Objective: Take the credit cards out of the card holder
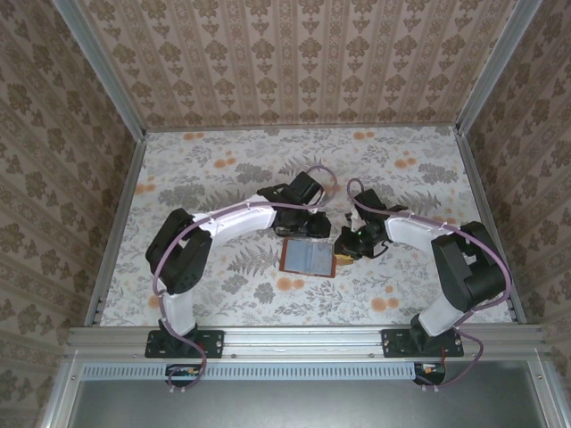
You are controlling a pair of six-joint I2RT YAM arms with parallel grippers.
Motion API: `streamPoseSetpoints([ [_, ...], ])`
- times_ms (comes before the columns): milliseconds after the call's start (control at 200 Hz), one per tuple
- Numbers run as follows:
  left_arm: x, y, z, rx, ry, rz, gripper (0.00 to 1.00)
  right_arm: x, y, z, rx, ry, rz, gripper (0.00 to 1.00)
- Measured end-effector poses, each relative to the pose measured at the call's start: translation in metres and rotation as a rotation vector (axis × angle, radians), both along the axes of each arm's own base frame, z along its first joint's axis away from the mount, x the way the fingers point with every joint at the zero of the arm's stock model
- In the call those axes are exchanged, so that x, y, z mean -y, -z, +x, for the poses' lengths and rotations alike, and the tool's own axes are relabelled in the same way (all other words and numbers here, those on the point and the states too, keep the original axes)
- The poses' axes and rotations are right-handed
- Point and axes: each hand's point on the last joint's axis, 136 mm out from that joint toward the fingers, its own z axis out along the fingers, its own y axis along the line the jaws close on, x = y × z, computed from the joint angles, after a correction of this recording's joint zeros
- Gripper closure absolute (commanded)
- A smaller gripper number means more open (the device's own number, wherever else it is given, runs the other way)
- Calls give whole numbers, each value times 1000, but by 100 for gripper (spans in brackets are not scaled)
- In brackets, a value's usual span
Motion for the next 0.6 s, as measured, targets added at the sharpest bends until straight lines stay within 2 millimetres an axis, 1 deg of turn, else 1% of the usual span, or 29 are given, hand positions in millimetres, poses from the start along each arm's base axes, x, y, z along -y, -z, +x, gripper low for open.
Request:
streamPoseSetpoints([
  [70, 5, 5, -1, -10, -5, -1, 78, 4, 4, -1, -2, -2, -24, 84],
  [235, 11, 25, -9, -50, -7, 23, 77, 10, 17, -3, -16, -10, -68, 84],
  [430, 16, 28, -18, -67, -1, 19, 76, 10, 18, -3, -14, -17, -68, 84],
  [600, 17, 36, -28, -92, 0, 22, 75, 9, 17, -3, -12, -20, -65, 84],
])
